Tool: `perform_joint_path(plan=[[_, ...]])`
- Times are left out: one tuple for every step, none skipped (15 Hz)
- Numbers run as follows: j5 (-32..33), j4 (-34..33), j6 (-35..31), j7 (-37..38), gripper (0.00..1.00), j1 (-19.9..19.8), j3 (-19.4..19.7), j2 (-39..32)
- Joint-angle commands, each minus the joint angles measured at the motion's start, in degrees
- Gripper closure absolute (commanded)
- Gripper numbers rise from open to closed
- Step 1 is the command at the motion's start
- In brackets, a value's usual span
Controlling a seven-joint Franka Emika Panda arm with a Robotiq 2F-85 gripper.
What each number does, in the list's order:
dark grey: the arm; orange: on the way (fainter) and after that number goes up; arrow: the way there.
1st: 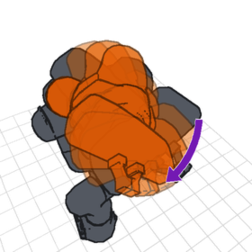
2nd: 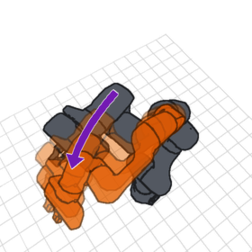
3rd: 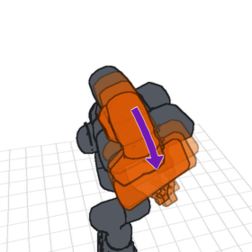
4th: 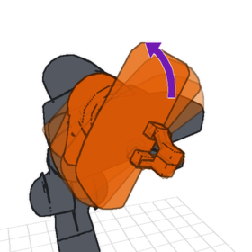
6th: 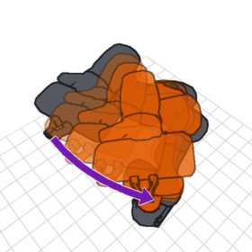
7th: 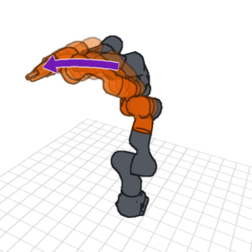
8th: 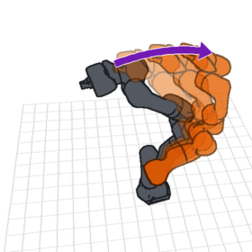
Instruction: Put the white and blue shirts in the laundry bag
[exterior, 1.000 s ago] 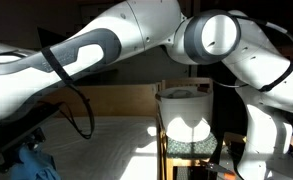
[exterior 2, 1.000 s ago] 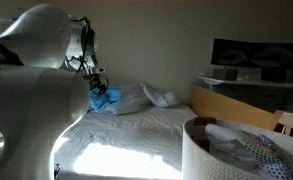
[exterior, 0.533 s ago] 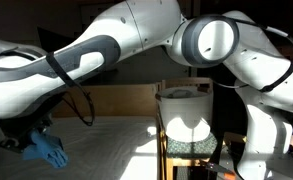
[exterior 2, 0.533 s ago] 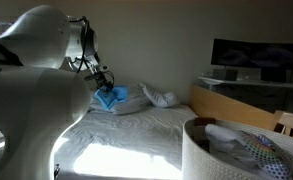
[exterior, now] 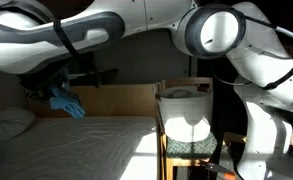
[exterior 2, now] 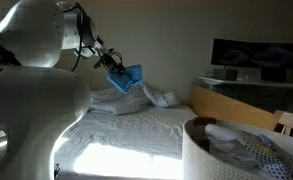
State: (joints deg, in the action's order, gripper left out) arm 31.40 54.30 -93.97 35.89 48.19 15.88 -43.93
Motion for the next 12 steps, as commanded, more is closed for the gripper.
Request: perform_joint_path(plan=[[0.61, 5.77, 8.06, 5.54, 0.94, 1.04, 2.92, 8.13], [0.69, 7.41, 9.68, 7.0, 0.94, 0.94, 3.78, 10.39], [0.7, 7.31, 11.66, 8.34, 0.94, 0.75, 4.73, 11.6], [0.82, 8.89, 13.04, 9.72, 0.94, 0.62, 5.83, 13.86], [0.7, 9.55, 14.79, 10.8, 0.94, 0.33, 6.9, 15.48], [0.73, 11.15, 15.64, 12.18, 0.95, 0.0, 8.07, 17.28], [0.87, 11.57, 17.29, 13.37, 0.94, -0.02, 9.38, 18.85], [0.9, 13.14, 18.18, 14.72, 0.94, -0.29, 10.69, 20.64], [0.82, 13.11, 20.0, 15.85, 0.95, -0.41, 11.94, 21.71], [0.69, 14.28, 21.15, 17.72, 0.96, -0.3, 13.11, 23.12], [0.02, 9.25, 19.81, 13.52, 0.96, -0.9, 12.42, 18.48], [-0.02, 9.75, 20.06, 13.75, 0.96, -1.08, 13.02, 19.44]])
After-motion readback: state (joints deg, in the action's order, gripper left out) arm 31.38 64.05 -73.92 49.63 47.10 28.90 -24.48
